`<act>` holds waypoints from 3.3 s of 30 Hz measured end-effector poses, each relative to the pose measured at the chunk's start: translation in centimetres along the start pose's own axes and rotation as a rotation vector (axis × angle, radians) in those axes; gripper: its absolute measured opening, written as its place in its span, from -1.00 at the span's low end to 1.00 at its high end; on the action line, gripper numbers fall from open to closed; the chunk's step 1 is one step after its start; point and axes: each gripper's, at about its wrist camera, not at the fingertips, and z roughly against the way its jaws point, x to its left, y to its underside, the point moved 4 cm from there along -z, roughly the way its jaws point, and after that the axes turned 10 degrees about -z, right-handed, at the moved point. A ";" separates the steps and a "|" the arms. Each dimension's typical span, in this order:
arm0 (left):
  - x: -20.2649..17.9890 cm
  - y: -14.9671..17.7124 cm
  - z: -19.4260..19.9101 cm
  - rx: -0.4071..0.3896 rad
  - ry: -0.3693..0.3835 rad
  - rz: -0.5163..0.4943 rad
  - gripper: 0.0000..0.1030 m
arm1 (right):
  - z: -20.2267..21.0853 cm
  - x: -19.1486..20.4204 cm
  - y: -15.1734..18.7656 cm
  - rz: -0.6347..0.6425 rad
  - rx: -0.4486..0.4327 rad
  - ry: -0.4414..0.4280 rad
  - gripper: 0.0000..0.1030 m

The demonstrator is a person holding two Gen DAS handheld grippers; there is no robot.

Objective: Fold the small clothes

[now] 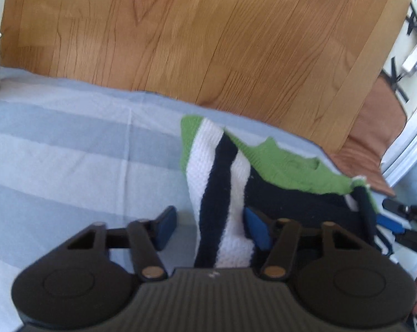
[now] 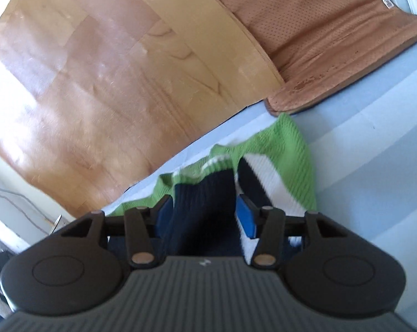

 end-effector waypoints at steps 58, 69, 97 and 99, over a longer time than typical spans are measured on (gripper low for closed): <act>-2.2 1.0 0.7 -0.053 -0.059 -0.132 -0.35 | 3.1 -1.5 -0.7 0.309 -0.151 0.243 -0.84; -1.2 0.9 1.1 -0.062 -0.094 -0.113 0.38 | 4.9 -3.0 -0.5 0.161 -0.114 0.201 -0.56; -1.8 9.5 16.9 -0.094 0.058 -0.239 0.64 | 18.7 -4.9 8.3 0.141 0.010 0.076 -0.08; -2.1 12.3 19.6 -0.082 0.079 -0.255 0.64 | 18.7 -5.7 8.7 0.163 -0.001 0.115 -0.36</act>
